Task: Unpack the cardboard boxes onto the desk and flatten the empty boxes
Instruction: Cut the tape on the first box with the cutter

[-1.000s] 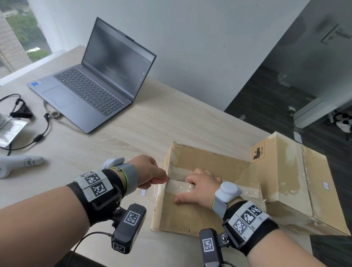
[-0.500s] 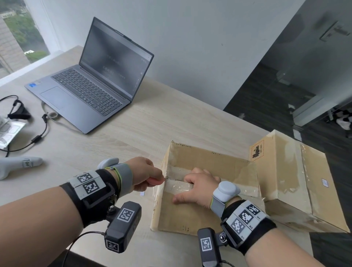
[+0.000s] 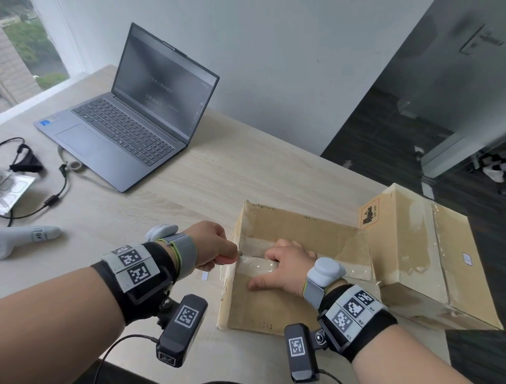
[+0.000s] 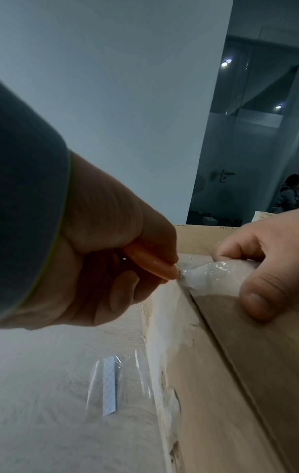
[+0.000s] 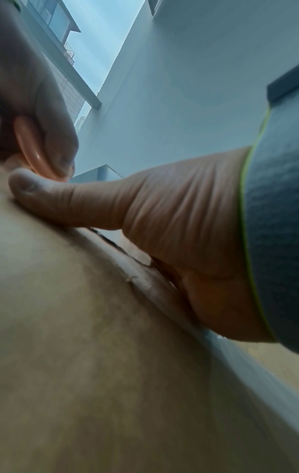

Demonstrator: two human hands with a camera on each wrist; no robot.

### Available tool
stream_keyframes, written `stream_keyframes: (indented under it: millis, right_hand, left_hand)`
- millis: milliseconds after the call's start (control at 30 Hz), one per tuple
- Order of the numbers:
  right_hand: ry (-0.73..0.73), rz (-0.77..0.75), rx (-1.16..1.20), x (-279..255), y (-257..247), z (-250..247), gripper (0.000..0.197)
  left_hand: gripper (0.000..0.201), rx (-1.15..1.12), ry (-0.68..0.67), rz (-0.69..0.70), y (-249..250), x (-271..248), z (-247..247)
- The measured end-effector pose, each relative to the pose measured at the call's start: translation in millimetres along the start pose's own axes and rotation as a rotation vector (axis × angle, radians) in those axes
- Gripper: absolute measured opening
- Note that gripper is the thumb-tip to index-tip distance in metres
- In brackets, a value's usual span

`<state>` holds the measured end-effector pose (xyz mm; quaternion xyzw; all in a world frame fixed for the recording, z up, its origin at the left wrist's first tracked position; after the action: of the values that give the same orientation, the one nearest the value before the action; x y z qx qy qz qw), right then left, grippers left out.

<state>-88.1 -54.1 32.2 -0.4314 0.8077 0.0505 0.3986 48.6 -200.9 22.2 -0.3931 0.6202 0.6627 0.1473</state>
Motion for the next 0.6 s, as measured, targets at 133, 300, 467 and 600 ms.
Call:
stream_keyframes:
  millis: [133,300,467,600]
  right_hand:
    - [0.008,-0.032,0.044,-2,3,-2,0.063]
    - [0.020,-0.065,0.082,-3,4,-5,0.069]
    - [0.016,-0.058,0.066,-8,0,-8,0.065]
    - [0.086,-0.067,0.107,-10,2,-8,0.053]
  left_hand:
    - [0.031,-0.052,-0.021,0.031,4,-2,3]
    - [0.032,-0.104,-0.034,0.054,8,-4,2]
    - [0.034,-0.187,-0.017,0.046,4,-1,-5]
    - [0.036,-0.180,-0.008,0.057,-1,-1,-7]
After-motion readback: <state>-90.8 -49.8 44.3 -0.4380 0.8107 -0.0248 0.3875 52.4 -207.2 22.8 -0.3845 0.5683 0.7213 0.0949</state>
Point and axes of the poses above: each hand's wrist, its own x-axis towards the middle knuckle, its own z-axis out of the palm, y = z × x, the point moved 6 cm from there along x, towards the middle knuckle, and after that the axes turned 10 degrees about -y, right-handed, at the moved point
